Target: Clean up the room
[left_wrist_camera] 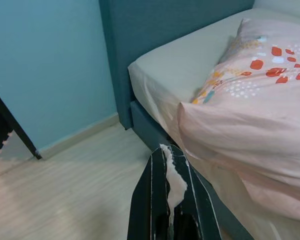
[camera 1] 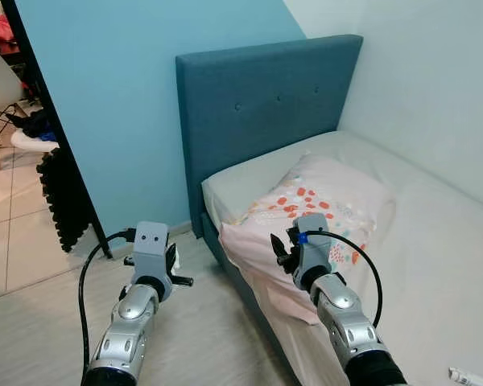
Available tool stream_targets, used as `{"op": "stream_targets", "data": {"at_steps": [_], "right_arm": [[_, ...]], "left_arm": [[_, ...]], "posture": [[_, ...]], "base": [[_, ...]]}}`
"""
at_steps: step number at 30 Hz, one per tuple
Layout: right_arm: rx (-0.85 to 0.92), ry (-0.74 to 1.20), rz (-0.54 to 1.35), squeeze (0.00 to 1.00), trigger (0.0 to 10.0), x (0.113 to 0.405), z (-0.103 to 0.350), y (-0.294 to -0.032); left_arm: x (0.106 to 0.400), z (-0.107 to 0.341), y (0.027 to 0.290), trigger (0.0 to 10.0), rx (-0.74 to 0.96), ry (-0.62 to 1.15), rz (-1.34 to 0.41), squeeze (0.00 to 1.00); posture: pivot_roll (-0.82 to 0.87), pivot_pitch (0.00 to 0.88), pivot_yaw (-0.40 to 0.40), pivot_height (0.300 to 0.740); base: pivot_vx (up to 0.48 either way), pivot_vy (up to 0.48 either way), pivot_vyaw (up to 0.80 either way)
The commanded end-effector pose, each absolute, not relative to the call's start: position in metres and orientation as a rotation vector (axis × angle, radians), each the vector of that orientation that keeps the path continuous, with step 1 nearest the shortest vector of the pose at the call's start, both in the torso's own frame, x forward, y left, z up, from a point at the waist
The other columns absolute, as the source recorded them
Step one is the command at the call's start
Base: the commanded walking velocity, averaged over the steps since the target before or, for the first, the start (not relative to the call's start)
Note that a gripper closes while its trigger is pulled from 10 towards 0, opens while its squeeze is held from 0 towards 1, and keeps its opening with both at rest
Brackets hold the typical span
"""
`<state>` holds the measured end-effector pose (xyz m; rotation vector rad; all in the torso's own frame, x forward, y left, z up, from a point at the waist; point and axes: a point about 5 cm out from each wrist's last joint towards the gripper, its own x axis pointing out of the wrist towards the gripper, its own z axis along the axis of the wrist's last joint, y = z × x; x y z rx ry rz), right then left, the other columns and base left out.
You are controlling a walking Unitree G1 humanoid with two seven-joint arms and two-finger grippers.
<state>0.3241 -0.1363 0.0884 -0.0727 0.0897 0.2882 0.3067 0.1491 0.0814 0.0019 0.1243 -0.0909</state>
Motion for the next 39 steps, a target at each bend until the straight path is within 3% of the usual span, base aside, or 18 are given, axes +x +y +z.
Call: {"op": "stream_targets", "data": {"at_steps": [1, 22, 27, 32, 39], "right_arm": [[-0.072, 0.107, 0.267, 0.0, 10.0, 0.323, 0.086, -0.141], [-0.072, 0.123, 0.284, 0.0, 10.0, 0.315, 0.081, -0.14], [-0.07, 0.128, 0.29, 0.0, 10.0, 0.311, 0.079, -0.14], [-0.069, 0.132, 0.29, 0.0, 10.0, 0.31, 0.078, -0.14], [-0.065, 0.135, 0.29, 0.0, 10.0, 0.309, 0.078, -0.139]], "left_arm": [[0.307, 0.08, 0.145, 10.0, 0.007, 0.137, -0.107, 0.0], [0.304, 0.078, 0.147, 10.0, 0.0, 0.145, -0.113, 0.0], [0.302, 0.079, 0.149, 10.0, -0.084, 0.152, -0.1, 0.0], [0.302, 0.079, 0.15, 10.0, -0.072, 0.149, -0.103, 0.0], [0.301, 0.081, 0.15, 10.0, -0.04, 0.129, -0.112, 0.0]], "posture": [[-0.02, 0.007, -0.029, 0.74], [-0.02, 0.016, -0.03, 0.74], [-0.02, 0.014, -0.03, 0.74], [-0.02, 0.011, -0.03, 0.74], [-0.02, 0.005, -0.029, 0.74]], "base": [[0.0, -0.341, 0.0], [0.0, -0.344, 0.0], [0.0, 0.096, 0.0], [0.0, 0.48, 0.0], [0.0, 0.0, 0.0]]}}
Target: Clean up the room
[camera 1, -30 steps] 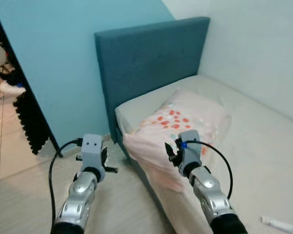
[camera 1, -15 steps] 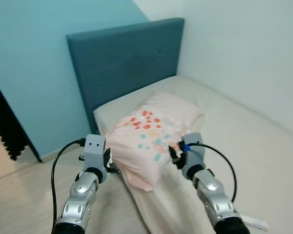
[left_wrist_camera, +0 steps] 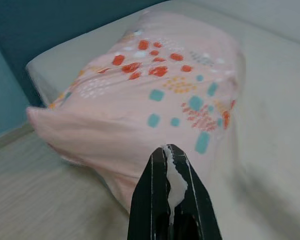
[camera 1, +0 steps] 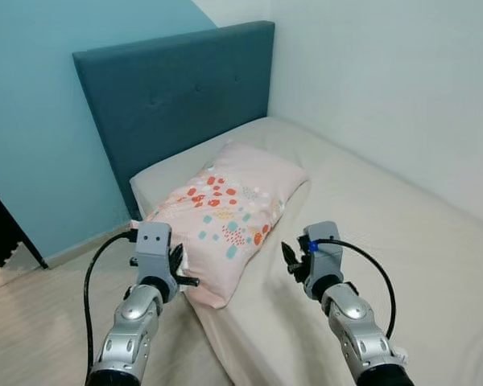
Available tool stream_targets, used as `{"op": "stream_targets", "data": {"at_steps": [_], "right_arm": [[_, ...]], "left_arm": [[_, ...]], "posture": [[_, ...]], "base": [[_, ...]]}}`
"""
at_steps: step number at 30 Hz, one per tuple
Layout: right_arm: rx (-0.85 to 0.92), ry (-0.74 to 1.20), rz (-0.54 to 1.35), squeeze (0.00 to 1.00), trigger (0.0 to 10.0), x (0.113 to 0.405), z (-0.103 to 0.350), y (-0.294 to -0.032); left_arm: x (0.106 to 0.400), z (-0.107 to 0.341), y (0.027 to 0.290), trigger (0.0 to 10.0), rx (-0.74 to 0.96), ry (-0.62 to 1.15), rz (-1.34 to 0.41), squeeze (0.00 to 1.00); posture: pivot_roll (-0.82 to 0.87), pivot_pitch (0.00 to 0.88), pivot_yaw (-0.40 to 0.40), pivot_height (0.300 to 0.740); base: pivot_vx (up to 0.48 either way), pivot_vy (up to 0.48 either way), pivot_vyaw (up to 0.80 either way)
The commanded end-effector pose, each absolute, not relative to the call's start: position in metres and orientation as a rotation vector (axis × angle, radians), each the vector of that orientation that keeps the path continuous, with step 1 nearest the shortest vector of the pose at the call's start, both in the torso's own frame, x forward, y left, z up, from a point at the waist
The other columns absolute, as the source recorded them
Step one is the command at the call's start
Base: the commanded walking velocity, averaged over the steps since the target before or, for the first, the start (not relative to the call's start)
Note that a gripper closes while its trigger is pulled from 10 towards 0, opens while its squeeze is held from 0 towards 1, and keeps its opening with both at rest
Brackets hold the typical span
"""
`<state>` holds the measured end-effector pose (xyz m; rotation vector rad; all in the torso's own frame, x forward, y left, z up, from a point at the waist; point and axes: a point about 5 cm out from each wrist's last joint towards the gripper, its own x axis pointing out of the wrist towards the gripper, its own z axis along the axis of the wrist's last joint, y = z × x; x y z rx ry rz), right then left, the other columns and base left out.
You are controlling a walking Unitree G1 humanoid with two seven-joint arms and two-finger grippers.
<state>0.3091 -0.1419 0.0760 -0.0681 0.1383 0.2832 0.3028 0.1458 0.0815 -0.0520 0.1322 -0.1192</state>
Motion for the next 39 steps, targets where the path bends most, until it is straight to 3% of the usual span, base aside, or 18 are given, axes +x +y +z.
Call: {"op": "stream_targets", "data": {"at_steps": [1, 23, 39], "right_arm": [[-0.065, 0.135, 0.29, 0.0, 10.0, 0.309, 0.078, -0.139], [-0.079, 0.171, 0.224, 0.0, 10.0, 0.298, 0.068, -0.16], [-0.015, 0.195, 0.084, 0.0, 10.0, 0.289, 0.065, -0.183]], "left_arm": [[0.301, 0.081, 0.15, 10.0, -0.04, 0.129, -0.112, 0.0], [0.292, 0.079, 0.149, 10.0, -0.014, 0.119, -0.133, 0.0], [0.305, 0.068, 0.153, 10.0, 0.038, 0.163, -0.083, 0.0]], "posture": [[-0.02, 0.005, -0.029, 0.74], [0.0, 0.0, -0.055, 0.74], [-0.09, 0.0, 0.059, 0.74]], "base": [[0.0, 0.0, 0.0], [0.0, 0.0, 0.0], [0.0, 0.0, 0.0]]}}
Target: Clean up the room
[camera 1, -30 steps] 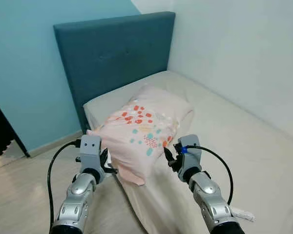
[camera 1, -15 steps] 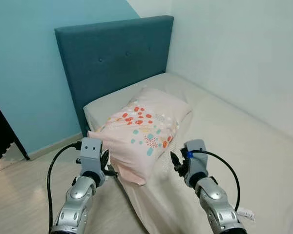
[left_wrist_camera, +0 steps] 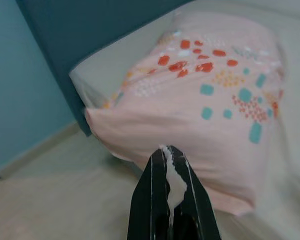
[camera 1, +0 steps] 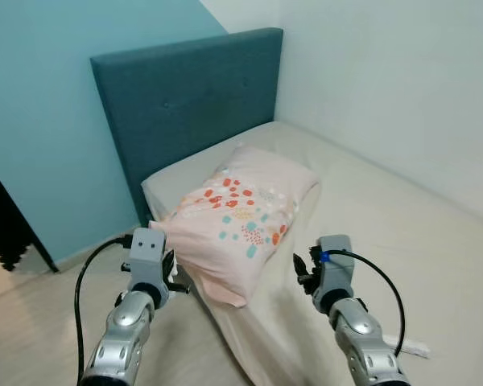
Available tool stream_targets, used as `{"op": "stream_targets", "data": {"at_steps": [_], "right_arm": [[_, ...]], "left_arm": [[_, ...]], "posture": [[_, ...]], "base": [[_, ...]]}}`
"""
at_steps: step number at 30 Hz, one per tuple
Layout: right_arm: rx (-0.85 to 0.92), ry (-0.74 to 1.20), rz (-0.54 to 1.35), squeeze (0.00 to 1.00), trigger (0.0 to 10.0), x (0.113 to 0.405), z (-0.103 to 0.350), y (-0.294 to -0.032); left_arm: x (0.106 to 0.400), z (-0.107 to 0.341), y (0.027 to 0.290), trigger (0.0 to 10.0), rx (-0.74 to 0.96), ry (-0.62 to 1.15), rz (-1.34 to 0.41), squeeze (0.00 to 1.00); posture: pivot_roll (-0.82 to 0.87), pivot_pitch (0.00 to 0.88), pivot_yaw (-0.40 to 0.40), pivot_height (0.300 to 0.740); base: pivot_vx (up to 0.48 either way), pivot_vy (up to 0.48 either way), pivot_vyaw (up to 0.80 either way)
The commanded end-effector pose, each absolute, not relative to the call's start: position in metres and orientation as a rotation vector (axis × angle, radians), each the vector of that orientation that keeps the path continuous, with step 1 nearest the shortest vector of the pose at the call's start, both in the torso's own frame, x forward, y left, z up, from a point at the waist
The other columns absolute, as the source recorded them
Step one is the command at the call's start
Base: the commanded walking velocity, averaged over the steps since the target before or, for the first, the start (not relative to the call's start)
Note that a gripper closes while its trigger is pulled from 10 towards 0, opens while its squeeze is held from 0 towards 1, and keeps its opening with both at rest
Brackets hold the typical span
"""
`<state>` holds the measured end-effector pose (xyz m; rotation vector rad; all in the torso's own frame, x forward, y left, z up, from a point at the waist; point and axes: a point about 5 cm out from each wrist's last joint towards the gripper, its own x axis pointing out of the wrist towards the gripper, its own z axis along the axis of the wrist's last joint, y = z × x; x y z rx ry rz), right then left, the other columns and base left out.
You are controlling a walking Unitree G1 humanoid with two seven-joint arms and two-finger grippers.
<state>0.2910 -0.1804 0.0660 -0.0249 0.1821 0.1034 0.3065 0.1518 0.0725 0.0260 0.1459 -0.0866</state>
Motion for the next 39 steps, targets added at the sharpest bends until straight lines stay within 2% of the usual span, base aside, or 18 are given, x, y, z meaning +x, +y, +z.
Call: {"op": "stream_targets", "data": {"at_steps": [1, 2, 3, 6, 7, 10, 12, 13, 14, 16, 20, 21, 27, 31, 39], "right_arm": [[-0.006, 0.194, 0.061, 0.0, 10.0, 0.287, 0.067, -0.194], [0.006, 0.192, 0.047, 0.0, 10.0, 0.284, 0.067, -0.194], [-0.002, 0.202, 0.022, 0.0, 10.0, 0.279, 0.064, -0.199], [0.002, 0.212, -0.02, 0.0, 10.0, 0.27, 0.062, -0.206], [0.016, 0.213, -0.034, 0.0, 10.0, 0.269, 0.063, -0.21], [0.031, 0.222, -0.057, 0.0, 10.0, 0.269, 0.062, -0.216], [0.023, 0.225, -0.049, 0.0, 10.0, 0.269, 0.062, -0.217], [0.006, 0.231, -0.017, 0.0, 10.0, 0.272, 0.064, -0.213], [0.001, 0.233, -0.005, 0.0, 10.0, 0.274, 0.065, -0.212], [-0.015, 0.245, 0.023, 0.0, 10.0, 0.279, 0.065, -0.208], [-0.036, 0.248, 0.073, 0.0, 10.0, 0.29, 0.069, -0.205], [-0.035, 0.25, 0.075, 0.0, 10.0, 0.293, 0.069, -0.205], [-0.026, 0.266, 0.071, 0.0, 10.0, 0.299, 0.067, -0.205], [0.015, 0.273, 0.047, 0.0, 10.0, 0.303, 0.062, -0.207], [0.015, 0.273, 0.047, 0.0, 10.0, 0.303, 0.062, -0.207]], "left_arm": [[0.307, 0.068, 0.144, 10.0, 0.036, 0.161, -0.082, 0.0], [0.308, 0.069, 0.145, 10.0, 0.038, 0.163, -0.088, 0.0], [0.307, 0.066, 0.141, 10.0, 0.038, 0.181, -0.103, 0.0], [0.306, 0.064, 0.137, 10.0, 0.076, 0.194, -0.142, 0.0], [0.306, 0.066, 0.135, 10.0, 0.071, 0.188, -0.156, 0.0], [0.304, 0.067, 0.141, 10.0, 0.067, 0.177, -0.143, 0.0], [0.301, 0.065, 0.147, 10.0, 0.063, 0.179, -0.117, 0.0], [0.295, 0.064, 0.159, 10.0, 0.064, 0.169, -0.066, 0.0], [0.293, 0.064, 0.162, 10.0, 0.065, 0.165, -0.051, 0.0], [0.289, 0.062, 0.169, 10.0, 0.061, 0.164, 0.007, 0.0], [0.28, 0.059, 0.173, 10.0, 0.011, 0.16, 0.088, 0.0], [0.278, 0.06, 0.172, 10.0, 0.021, 0.155, 0.094, 0.0], [0.274, 0.066, 0.174, 10.0, 0.044, 0.137, 0.113, 0.0], [0.274, 0.073, 0.181, 10.0, 0.104, 0.117, 0.094, 0.0], [0.274, 0.073, 0.181, 10.0, 0.104, 0.117, 0.094, 0.0]], "posture": [[-0.1, 0.0, 0.082, 0.74], [-0.1, 0.0, 0.082, 0.74], [-0.11, 0.041, 0.092, 0.74], [-0.1, 0.032, 0.091, 0.74], [-0.09, 0.063, 0.095, 0.74], [-0.09, 0.061, 0.085, 0.74], [-0.07, 0.06, 0.055, 0.74], [-0.05, 0.039, -0.008, 0.74], [-0.05, 0.039, -0.008, 0.74], [-0.03, 0.037, -0.065, 0.74], [-0.02, 0.039, -0.091, 0.74], [0.0, 0.044, -0.118, 0.74], [0.03, 0.058, -0.126, 0.74], [0.06, 0.074, -0.113, 0.721], [0.06, 0.074, -0.113, 0.721]], "base": [[0.0, 0.0, 0.0], [0.0, 0.0, 0.0], [0.0, 0.0, 0.0], [0.0, 0.0, 0.0], [0.0, 0.0, 0.0], [0.0, 0.0, 0.0], [0.0, 0.0, 0.0], [0.0, 0.0, 0.0], [0.0, 0.0, 0.0], [0.0, 0.0, 0.0], [0.0, 0.0, 0.0], [0.0, 0.0, 0.0], [0.0, 0.0, 0.0], [0.0, 0.0, 0.0], [0.0, 0.0, 0.0]]}}
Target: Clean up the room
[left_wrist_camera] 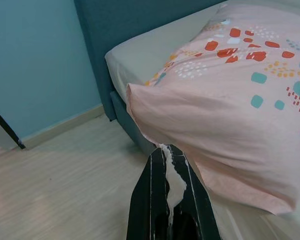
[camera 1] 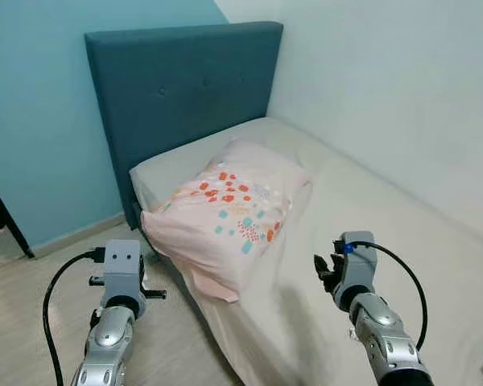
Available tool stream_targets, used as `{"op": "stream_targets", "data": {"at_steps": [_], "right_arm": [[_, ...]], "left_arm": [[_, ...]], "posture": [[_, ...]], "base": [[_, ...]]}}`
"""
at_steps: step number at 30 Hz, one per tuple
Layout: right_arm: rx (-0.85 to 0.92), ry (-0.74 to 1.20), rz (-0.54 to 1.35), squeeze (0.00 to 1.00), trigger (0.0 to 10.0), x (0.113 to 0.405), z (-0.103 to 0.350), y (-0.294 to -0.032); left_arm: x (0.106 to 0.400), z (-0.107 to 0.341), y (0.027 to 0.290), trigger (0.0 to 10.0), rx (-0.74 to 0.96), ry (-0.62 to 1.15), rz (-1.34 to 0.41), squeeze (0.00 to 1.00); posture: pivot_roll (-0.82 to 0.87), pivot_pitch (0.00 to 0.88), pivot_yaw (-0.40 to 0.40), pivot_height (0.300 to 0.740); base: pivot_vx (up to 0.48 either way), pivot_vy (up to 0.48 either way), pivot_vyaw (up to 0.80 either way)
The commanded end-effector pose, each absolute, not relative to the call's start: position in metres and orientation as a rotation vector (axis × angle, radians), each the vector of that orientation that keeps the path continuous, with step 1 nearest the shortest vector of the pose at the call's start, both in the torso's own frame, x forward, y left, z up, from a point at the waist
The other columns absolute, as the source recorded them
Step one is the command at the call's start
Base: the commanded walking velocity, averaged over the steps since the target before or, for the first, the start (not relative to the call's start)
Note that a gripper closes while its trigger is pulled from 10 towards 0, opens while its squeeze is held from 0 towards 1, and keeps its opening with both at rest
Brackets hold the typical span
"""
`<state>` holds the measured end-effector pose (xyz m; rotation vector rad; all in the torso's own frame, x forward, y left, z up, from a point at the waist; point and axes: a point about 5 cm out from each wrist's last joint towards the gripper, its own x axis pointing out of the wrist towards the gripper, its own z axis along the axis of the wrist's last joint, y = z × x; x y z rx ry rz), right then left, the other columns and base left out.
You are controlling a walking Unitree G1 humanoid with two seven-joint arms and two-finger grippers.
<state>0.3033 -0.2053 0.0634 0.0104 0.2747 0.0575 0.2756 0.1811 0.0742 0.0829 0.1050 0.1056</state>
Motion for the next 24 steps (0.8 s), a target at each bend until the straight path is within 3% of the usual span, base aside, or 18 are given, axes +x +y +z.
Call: {"op": "stream_targets", "data": {"at_steps": [1, 2, 24], "right_arm": [[0.011, 0.276, 0.046, 0.0, 10.0, 0.303, 0.062, -0.207], [0.015, 0.274, 0.032, 0.0, 10.0, 0.302, 0.061, -0.208], [0.011, 0.254, -0.014, 0.0, 10.0, 0.298, 0.062, -0.22]], "left_arm": [[0.275, 0.074, 0.183, 10.0, 0.111, 0.115, 0.091, 0.0], [0.277, 0.077, 0.183, 10.0, 0.119, 0.115, 0.076, 0.0], [0.28, 0.077, 0.171, 10.0, 0.126, 0.132, 0.013, 0.0]], "posture": [[0.06, 0.077, -0.105, 0.716], [0.07, 0.082, -0.072, 0.711], [0.04, 0.083, -0.052, 0.629]], "base": [[0.0, 0.0, 0.0], [0.0, 0.0, 0.0], [0.0, 0.0, 0.0]]}}
